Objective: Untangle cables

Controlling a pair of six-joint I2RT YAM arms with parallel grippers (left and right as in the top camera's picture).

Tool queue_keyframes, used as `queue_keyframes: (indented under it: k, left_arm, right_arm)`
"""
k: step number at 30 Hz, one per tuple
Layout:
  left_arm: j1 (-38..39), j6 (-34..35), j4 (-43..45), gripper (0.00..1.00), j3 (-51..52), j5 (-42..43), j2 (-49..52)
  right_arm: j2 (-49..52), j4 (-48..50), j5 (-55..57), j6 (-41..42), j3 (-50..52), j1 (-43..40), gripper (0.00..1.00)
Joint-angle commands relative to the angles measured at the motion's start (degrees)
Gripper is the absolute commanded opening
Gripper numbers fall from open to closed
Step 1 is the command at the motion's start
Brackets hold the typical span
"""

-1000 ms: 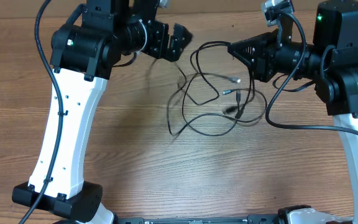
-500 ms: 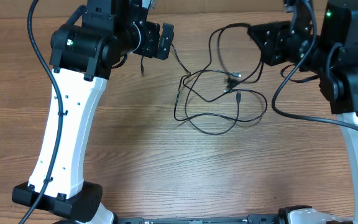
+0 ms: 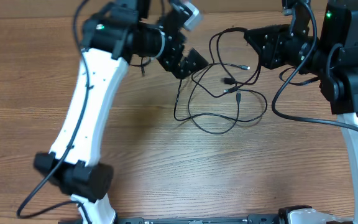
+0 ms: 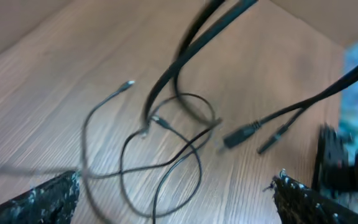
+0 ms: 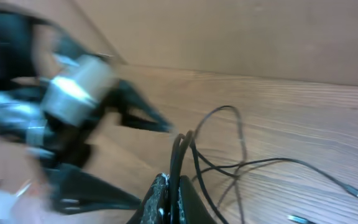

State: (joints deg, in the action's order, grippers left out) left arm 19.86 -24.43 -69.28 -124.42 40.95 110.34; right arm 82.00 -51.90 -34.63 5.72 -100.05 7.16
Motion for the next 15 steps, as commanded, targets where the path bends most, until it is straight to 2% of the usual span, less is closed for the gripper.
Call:
queue_keyframes:
  k: [1,5,9,13,15]
  left_arm:
    - [1.66,-13.25,-0.11,0.99,-0.13,5.05,2.43]
    - [1.92,-15.89,0.87,0.98,-0.13,2.40,3.15]
    - [1.64,-15.89,2.97,0.75,-0.13,-1.25,3.15]
    - [1.60,-15.87,4.94,0.69,-0.13,-5.31,3.17]
    - [1.55,-15.89,5.92,0.62,-0.13,-5.55,3.17]
  right_arm:
    - [-2.14,0.61,-8.59,-2.36,-0.70,-0.15,0.04]
    - [-2.82,0.59,-10.08,-3.02,-0.90,-0.15,0.04]
    - [-3.76,0.55,-10.54,-3.04,-0.90,-0.15,0.05]
    - [-4.81,0.55,-11.52,-3.23,-0.90,-0.15,0.05]
    - [-5.20,0.55,-12.09,-3.30,-0.90,-0.15,0.05]
